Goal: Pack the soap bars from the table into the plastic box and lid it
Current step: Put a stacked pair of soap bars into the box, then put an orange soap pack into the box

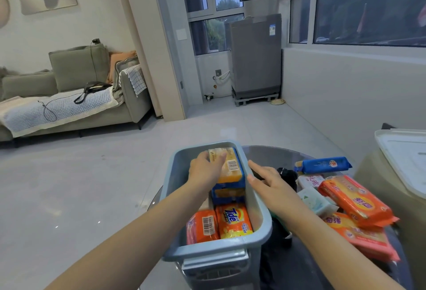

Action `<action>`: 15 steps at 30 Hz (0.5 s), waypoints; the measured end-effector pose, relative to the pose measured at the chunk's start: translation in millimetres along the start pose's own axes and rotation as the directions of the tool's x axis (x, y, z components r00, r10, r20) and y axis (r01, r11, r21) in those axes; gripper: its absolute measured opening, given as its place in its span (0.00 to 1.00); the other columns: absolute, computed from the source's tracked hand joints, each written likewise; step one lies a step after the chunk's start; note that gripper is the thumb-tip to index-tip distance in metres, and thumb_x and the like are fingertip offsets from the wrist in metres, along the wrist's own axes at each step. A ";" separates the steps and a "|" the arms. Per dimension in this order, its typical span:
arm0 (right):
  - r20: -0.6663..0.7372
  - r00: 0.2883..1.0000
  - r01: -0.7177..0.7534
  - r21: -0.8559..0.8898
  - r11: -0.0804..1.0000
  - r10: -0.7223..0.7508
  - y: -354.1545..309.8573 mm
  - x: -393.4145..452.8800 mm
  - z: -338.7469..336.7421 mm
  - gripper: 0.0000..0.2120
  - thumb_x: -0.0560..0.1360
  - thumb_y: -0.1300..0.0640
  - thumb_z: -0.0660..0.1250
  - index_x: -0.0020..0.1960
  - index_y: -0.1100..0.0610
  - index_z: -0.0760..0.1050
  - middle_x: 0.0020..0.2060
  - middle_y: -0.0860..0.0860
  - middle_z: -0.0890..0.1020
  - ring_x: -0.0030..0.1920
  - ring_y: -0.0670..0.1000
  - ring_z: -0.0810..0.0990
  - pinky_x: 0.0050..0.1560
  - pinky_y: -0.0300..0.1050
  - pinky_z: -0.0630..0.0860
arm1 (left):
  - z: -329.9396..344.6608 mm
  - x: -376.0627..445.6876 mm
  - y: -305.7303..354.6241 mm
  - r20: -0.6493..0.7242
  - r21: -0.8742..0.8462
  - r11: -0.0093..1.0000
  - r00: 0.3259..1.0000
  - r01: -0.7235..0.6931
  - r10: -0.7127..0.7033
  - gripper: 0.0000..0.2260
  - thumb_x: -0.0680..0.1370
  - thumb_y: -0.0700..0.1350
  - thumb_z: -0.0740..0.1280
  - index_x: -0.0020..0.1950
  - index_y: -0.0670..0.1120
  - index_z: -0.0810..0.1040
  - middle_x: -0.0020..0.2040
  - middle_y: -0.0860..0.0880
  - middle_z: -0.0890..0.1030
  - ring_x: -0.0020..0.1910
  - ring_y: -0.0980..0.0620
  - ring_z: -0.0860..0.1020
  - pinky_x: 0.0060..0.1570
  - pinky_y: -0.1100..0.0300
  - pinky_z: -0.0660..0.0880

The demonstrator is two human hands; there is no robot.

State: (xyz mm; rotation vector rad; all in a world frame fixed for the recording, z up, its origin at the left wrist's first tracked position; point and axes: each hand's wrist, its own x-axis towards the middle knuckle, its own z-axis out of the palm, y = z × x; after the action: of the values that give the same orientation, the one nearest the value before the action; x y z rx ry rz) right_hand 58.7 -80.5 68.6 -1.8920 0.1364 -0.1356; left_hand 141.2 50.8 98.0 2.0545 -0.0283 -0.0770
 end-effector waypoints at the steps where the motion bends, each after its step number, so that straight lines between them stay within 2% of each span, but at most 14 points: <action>1: -0.007 1.000 0.017 0.011 1.000 -0.017 2.1 -2.3 -2.2 0.21 0.79 0.48 0.58 0.71 0.42 0.61 0.58 0.41 0.65 0.47 0.35 0.70 0.36 0.30 0.68 | 0.0 -4.9 5.8 -0.013 0.029 0.999 0.999 -0.038 0.038 0.28 0.77 0.58 0.62 0.75 0.49 0.61 0.73 0.48 0.66 0.68 0.46 0.68 0.62 0.51 0.71; 3: -0.041 0.998 0.044 0.029 0.999 -0.042 5.8 -6.5 -8.7 0.20 0.78 0.49 0.59 0.70 0.43 0.64 0.57 0.41 0.69 0.50 0.38 0.72 0.42 0.32 0.71 | 0.8 -19.0 17.4 0.008 -0.001 0.993 0.993 -0.115 0.115 0.28 0.77 0.58 0.61 0.74 0.50 0.62 0.75 0.48 0.64 0.70 0.48 0.66 0.65 0.51 0.68; 5: -0.097 0.993 0.078 0.034 0.996 -0.074 7.4 -9.8 -19.4 0.18 0.78 0.51 0.60 0.67 0.43 0.68 0.56 0.42 0.74 0.53 0.40 0.73 0.45 0.33 0.72 | 6.4 -38.3 27.7 0.068 -0.087 0.982 0.982 -0.168 0.174 0.24 0.78 0.57 0.61 0.72 0.50 0.66 0.72 0.49 0.68 0.66 0.52 0.69 0.60 0.57 0.68; 8: -0.178 0.976 0.143 0.099 0.985 -0.124 7.4 -16.0 -41.9 0.12 0.78 0.54 0.60 0.57 0.41 0.74 0.52 0.43 0.80 0.53 0.41 0.77 0.44 0.36 0.73 | 26.2 -67.7 37.4 0.147 -0.182 0.960 0.959 -0.214 0.242 0.21 0.79 0.55 0.61 0.70 0.49 0.69 0.69 0.52 0.72 0.66 0.55 0.70 0.62 0.60 0.67; 9: -0.207 0.970 0.158 0.118 0.980 -0.131 7.6 -18.9 -50.0 0.11 0.78 0.55 0.60 0.54 0.41 0.76 0.49 0.43 0.81 0.52 0.42 0.77 0.43 0.37 0.73 | 34.7 -75.1 39.6 0.168 -0.200 0.954 0.951 -0.224 0.258 0.20 0.79 0.54 0.61 0.69 0.49 0.70 0.68 0.52 0.73 0.63 0.57 0.71 0.59 0.64 0.68; 12: -0.297 0.949 0.156 0.152 0.976 -0.105 12.2 -28.1 -74.1 0.12 0.77 0.57 0.61 0.48 0.43 0.79 0.45 0.46 0.83 0.49 0.45 0.79 0.43 0.40 0.73 | 60.5 -90.7 46.1 0.233 -0.259 0.949 0.942 -0.178 0.240 0.17 0.79 0.54 0.60 0.67 0.50 0.72 0.58 0.59 0.75 0.50 0.67 0.72 0.42 0.76 0.65; 15: -0.332 0.942 0.103 0.156 0.982 -0.046 23.0 -38.6 -97.5 0.11 0.77 0.58 0.61 0.47 0.46 0.81 0.43 0.49 0.83 0.48 0.48 0.80 0.45 0.45 0.76 | 86.9 -99.0 50.0 0.272 -0.289 0.950 0.941 -0.120 0.202 0.13 0.79 0.52 0.61 0.63 0.52 0.72 0.50 0.62 0.74 0.44 0.70 0.70 0.37 0.77 0.64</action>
State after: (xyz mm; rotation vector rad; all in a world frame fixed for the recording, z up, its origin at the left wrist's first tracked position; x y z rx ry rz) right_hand 4.2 -172.7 76.9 -1.6907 0.2700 -0.5002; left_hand 37.2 -43.9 106.1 1.7452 -0.3576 -0.2743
